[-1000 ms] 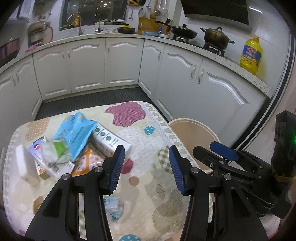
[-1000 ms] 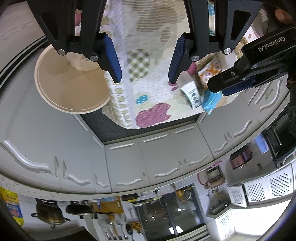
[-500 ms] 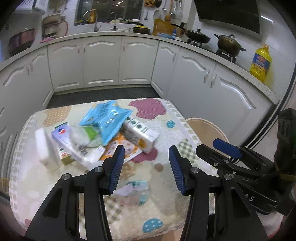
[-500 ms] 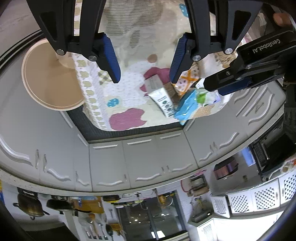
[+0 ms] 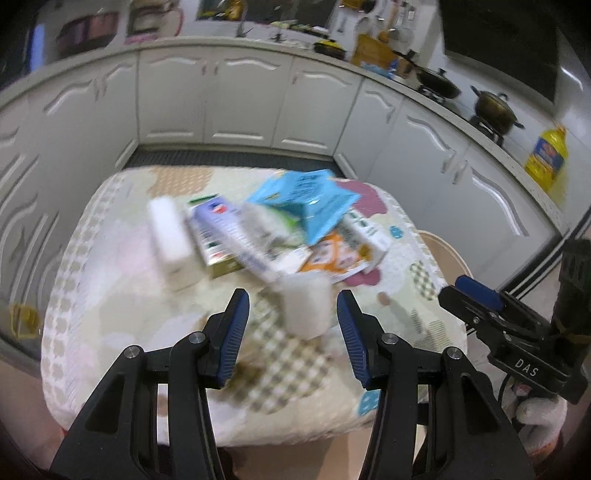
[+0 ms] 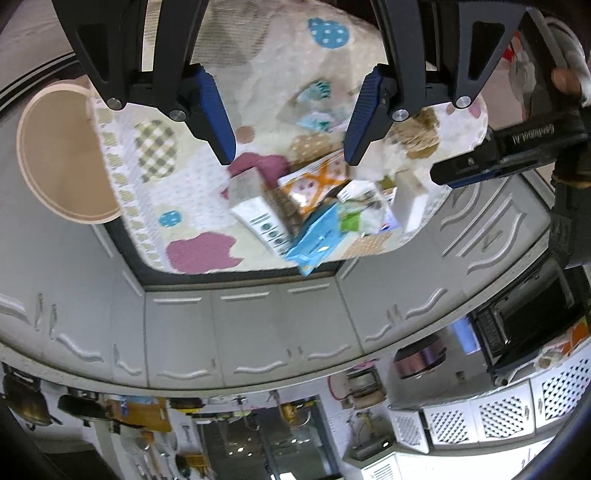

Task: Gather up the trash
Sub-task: 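Grasp brown crumpled paper with the left gripper while the right gripper grasps the white-green plastic bag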

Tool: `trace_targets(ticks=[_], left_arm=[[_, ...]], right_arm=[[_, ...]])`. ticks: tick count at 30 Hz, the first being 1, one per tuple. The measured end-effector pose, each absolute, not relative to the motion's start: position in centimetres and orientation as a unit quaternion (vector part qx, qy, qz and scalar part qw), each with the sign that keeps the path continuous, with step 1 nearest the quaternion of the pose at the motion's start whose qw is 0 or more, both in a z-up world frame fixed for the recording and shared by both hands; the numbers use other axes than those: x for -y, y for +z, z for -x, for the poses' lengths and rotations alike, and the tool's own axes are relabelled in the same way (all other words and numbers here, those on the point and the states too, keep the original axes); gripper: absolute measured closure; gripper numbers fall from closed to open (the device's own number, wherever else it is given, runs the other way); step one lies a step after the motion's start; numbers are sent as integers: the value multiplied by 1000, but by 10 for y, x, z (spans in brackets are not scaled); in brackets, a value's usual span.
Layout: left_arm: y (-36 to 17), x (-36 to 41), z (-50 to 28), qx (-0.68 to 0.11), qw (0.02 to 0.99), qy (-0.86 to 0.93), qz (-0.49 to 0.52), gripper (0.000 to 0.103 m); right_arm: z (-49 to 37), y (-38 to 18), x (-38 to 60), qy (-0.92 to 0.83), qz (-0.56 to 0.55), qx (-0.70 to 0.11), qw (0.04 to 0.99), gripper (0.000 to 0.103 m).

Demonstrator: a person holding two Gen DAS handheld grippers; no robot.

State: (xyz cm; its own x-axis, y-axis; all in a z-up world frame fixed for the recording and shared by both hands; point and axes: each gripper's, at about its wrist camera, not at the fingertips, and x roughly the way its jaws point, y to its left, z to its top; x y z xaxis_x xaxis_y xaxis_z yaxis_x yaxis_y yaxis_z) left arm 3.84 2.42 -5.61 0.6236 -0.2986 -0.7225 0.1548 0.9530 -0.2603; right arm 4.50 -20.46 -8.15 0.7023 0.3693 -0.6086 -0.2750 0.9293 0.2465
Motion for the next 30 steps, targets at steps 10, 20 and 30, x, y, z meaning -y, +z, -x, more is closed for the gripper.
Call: trace_targets(ticks=[10,20,30], left_arm=[[-87,-72,-30,-452,875,-113,134,48],[-124,-61,-49,-477,863,-109,124,48],[-129,-56,-54,-470,866,-122,120,78]], right_arm=[[-51,-116,160,220,-15,-387,895,39],[-70,-152,142,225,1,-426,876,44],[-68,-148,155,234,-22,-413,880,89]])
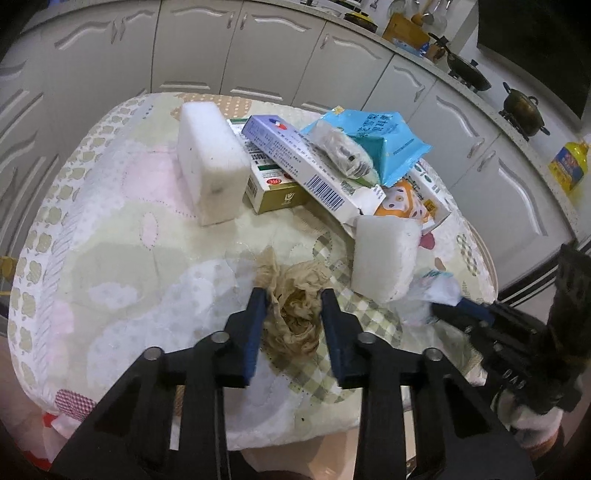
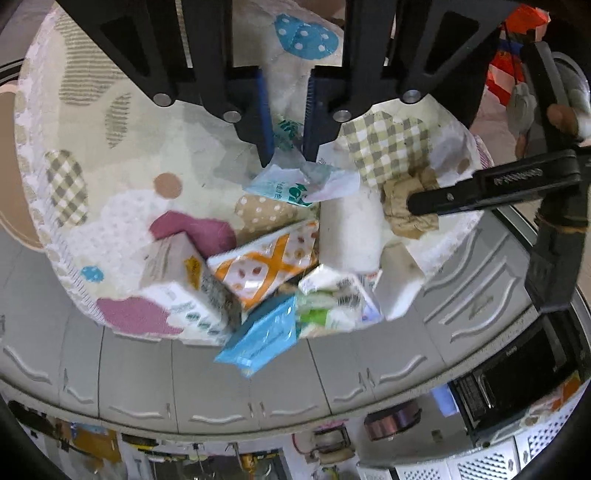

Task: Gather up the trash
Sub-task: 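Grasp brown crumpled paper with the left gripper while the right gripper grasps the white-green plastic bag, then carry paper and bag over the beige bin and open both grippers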

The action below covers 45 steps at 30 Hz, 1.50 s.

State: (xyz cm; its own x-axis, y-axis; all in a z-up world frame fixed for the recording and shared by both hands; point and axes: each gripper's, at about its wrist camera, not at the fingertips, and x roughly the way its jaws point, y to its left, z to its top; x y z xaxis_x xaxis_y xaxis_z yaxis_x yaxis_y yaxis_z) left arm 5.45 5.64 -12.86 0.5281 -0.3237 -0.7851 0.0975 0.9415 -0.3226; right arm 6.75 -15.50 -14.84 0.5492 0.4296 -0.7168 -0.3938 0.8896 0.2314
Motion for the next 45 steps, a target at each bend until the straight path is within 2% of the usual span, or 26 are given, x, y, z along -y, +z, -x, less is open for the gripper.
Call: trace_targets(ticks=[1,6,22,45], left_arm=[[-127,-57,-53,-468,867,-124,120,80],[-114,-58,-46,-453,873,-134,120,82],[-51,-38,-25,-393,899,-164,99,83],[-31,28,-34,-365,911,-184,48,83]], right_arm=[[-66,-145,156,234,-21,-409,882,91],[-57,-125,164,230,-19,-386,893,92],[-37,-85,196,216,-40,-338,915,92],[-29,-59,226,186,-50,-304,933,92]])
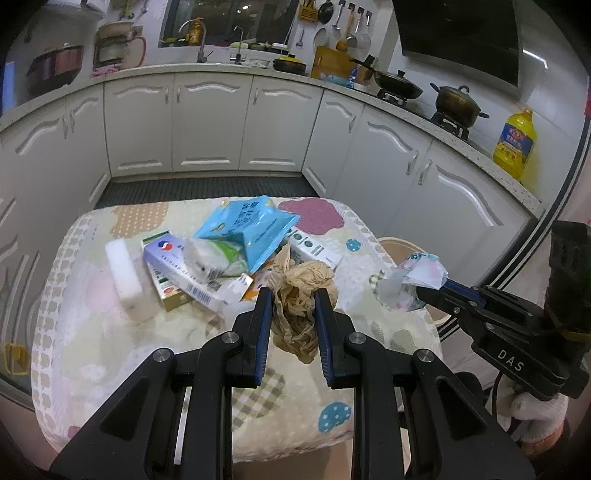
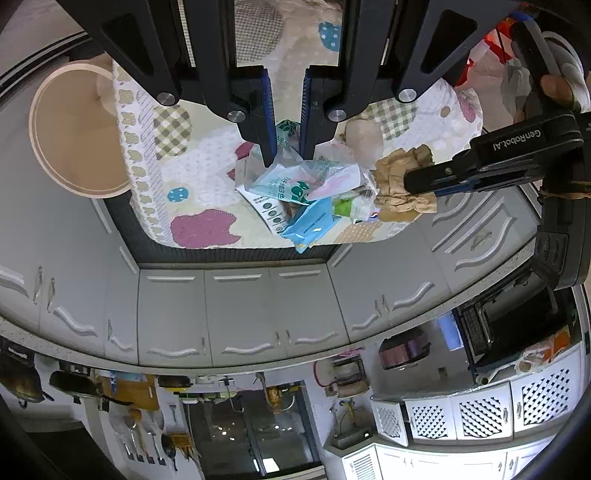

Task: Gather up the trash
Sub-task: 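Carry paper and bag over the beige bin and open both grippers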

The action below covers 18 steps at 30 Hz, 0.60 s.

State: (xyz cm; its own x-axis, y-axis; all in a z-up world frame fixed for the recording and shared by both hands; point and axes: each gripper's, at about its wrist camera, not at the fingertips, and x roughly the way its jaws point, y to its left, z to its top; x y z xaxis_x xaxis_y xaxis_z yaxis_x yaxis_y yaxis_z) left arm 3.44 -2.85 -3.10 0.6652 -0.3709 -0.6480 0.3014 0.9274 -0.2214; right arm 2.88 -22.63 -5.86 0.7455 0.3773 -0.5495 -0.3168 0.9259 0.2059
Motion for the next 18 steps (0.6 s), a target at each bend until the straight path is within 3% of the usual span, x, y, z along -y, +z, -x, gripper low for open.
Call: trace_targets(ticks=[18], left_arm=[[-31,100,-66,-371,902,-221,12,83]], right_arm=[[-32,-51,291,118,-78,-296,945,92]])
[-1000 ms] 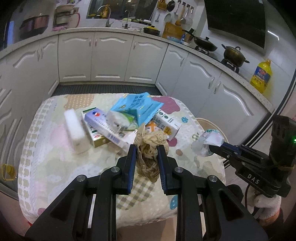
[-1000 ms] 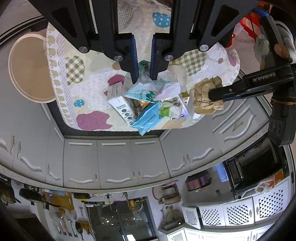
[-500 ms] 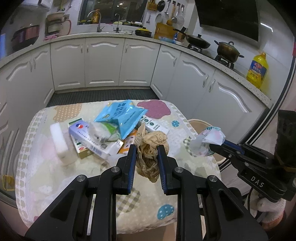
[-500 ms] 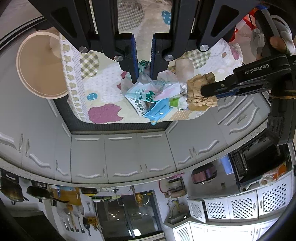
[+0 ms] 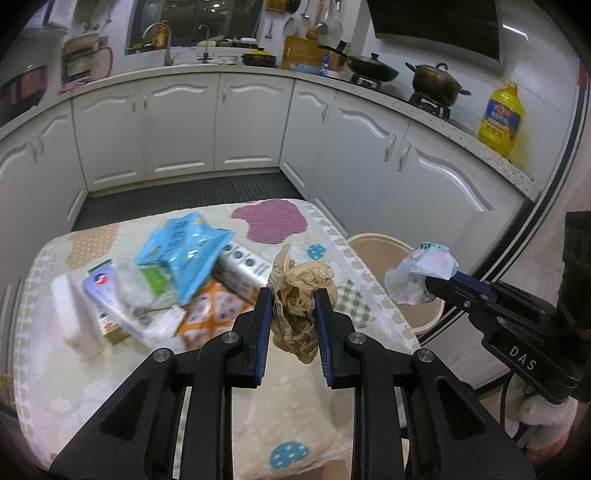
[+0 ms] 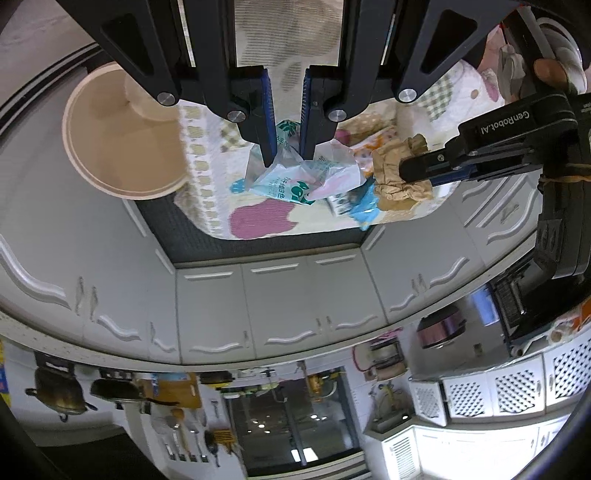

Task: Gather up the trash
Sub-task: 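Carry paper and bag over the beige bin and open both grippers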

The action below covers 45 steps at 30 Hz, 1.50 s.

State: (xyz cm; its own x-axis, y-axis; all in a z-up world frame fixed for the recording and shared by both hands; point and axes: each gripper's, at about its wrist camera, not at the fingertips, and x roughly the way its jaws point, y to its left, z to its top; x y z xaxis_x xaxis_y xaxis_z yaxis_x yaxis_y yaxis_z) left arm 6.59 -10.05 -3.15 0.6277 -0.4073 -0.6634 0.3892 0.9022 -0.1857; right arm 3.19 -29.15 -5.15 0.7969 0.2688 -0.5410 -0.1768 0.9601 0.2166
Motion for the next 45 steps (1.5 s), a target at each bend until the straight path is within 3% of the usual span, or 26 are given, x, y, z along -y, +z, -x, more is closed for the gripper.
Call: trace_targets(ticks=[20,45], left_arm=[[-48,200,-98,-393,881,-263,-16,83],[-101,287,-150,-450,846,-284,-22,82]], right_arm=[[-41,-70,378,25,-110,-309,944,92],[-76,-142,455,-46,-153,-388,908,92]])
